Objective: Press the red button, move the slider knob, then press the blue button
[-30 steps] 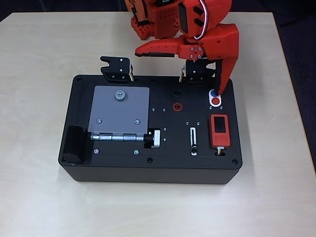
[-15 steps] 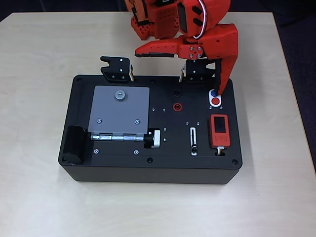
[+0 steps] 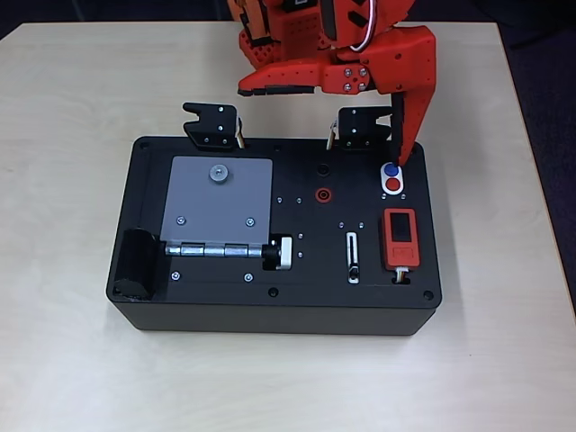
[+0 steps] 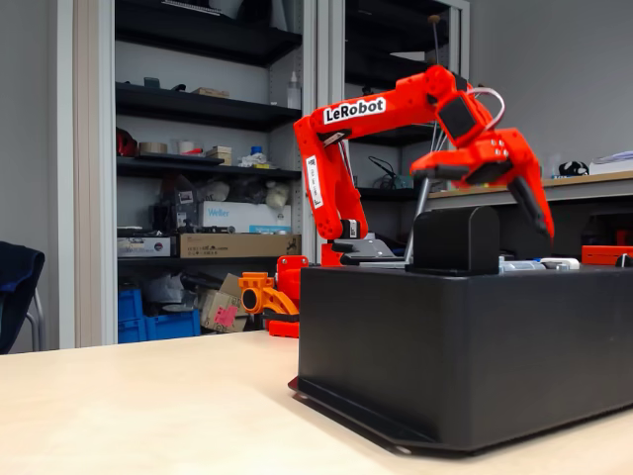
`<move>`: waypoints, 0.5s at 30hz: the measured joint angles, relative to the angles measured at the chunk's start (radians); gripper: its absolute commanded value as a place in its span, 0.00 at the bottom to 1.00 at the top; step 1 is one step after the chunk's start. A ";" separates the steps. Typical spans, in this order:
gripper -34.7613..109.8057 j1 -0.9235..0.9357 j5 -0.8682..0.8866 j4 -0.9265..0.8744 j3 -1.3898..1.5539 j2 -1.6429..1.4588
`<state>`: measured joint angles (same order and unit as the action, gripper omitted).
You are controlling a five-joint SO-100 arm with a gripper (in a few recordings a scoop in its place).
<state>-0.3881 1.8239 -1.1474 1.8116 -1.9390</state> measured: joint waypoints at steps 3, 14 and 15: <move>0.81 -0.003 -0.005 -0.002 -0.034 0.000; 0.50 0.017 0.020 -0.035 -0.095 -0.003; 0.47 0.021 0.020 -0.035 -0.095 -0.003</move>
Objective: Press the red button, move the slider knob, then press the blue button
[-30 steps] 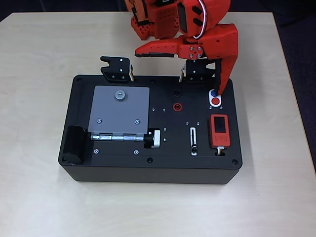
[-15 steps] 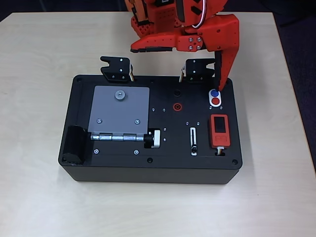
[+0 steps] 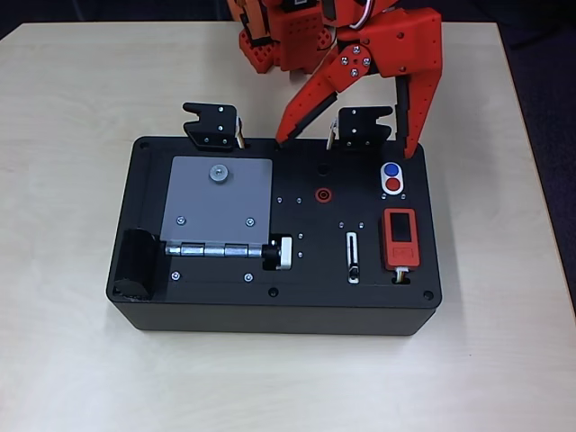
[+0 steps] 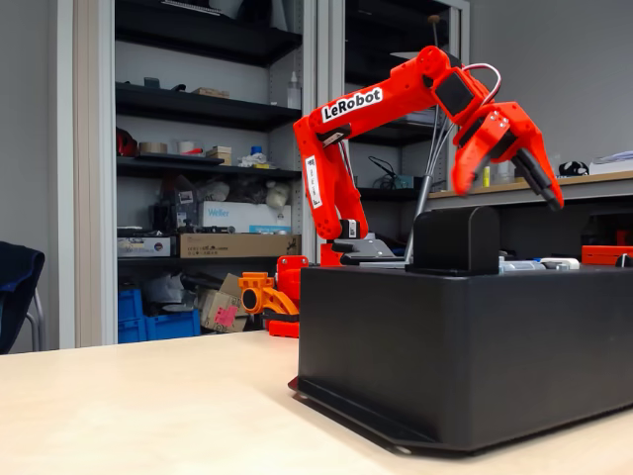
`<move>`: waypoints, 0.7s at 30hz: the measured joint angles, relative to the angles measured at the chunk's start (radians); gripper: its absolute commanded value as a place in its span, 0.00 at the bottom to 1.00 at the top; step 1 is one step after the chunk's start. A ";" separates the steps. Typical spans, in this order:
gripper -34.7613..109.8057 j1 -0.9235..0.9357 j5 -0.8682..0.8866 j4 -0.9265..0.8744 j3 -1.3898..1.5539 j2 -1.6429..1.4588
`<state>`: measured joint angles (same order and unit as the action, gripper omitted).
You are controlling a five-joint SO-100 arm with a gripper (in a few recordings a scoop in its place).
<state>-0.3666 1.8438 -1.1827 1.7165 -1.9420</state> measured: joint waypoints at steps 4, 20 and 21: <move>0.35 0.012 0.000 0.000 0.000 -0.009; 0.24 0.014 0.023 0.201 0.184 -0.301; 0.24 0.014 0.032 0.232 0.225 -0.337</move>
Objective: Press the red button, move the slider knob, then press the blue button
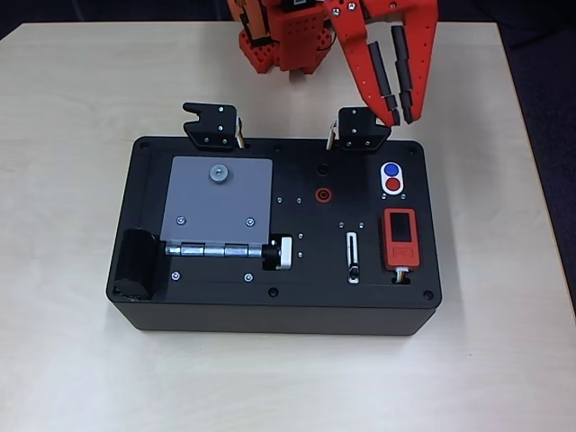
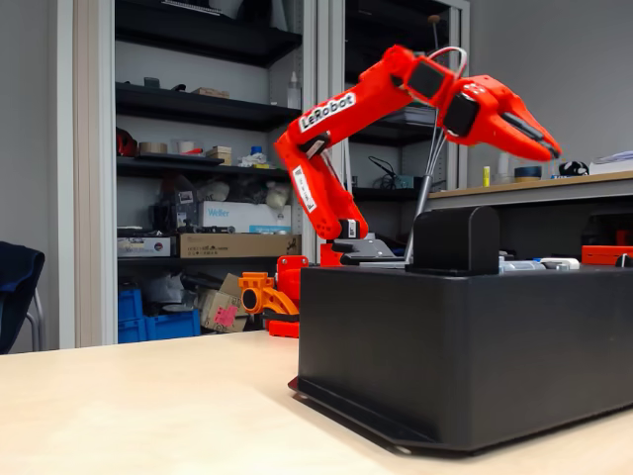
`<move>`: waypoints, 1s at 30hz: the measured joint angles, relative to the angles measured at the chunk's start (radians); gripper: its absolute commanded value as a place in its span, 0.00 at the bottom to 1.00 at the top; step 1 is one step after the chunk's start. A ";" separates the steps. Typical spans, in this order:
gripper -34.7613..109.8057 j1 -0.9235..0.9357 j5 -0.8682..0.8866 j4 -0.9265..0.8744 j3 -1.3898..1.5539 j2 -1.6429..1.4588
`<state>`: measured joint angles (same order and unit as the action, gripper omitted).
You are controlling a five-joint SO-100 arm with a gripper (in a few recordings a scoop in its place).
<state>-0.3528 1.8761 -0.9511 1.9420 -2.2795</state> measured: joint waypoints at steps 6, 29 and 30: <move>0.25 -0.008 0.049 0.110 0.262 -0.273; 0.24 0.247 0.173 0.141 0.686 -0.749; 0.24 0.259 0.175 0.146 0.706 -0.759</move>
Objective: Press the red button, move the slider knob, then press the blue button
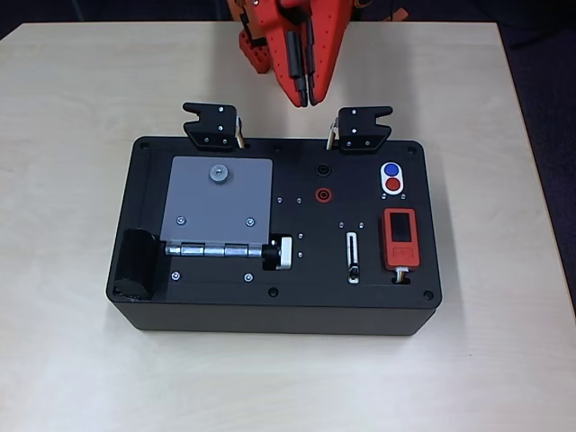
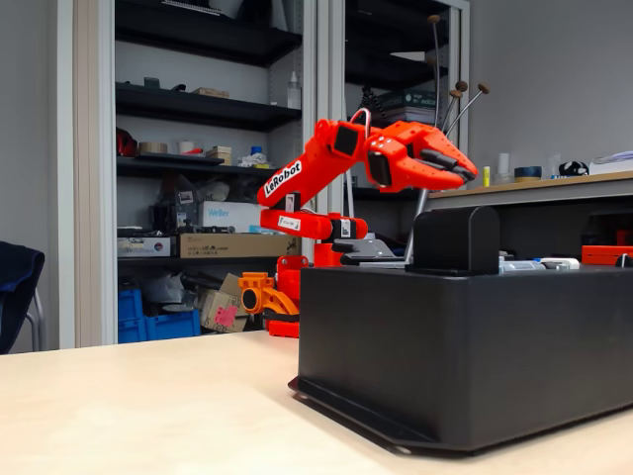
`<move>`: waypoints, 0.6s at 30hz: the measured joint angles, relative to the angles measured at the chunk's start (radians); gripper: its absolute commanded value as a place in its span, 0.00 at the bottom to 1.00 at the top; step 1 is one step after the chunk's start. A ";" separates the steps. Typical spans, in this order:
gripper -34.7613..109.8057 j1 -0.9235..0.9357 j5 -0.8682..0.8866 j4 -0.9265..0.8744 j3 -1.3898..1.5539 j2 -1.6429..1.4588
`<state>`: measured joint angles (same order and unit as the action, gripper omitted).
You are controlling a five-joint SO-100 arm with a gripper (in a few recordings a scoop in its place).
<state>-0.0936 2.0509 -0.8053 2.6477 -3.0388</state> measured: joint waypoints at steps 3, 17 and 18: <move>0.24 0.015 0.000 0.015 0.035 -0.055; 0.24 0.075 -0.035 0.104 0.284 -0.262; 0.24 0.069 -0.044 0.118 0.287 -0.267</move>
<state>-0.0245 2.0064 -0.6872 2.9345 -3.3057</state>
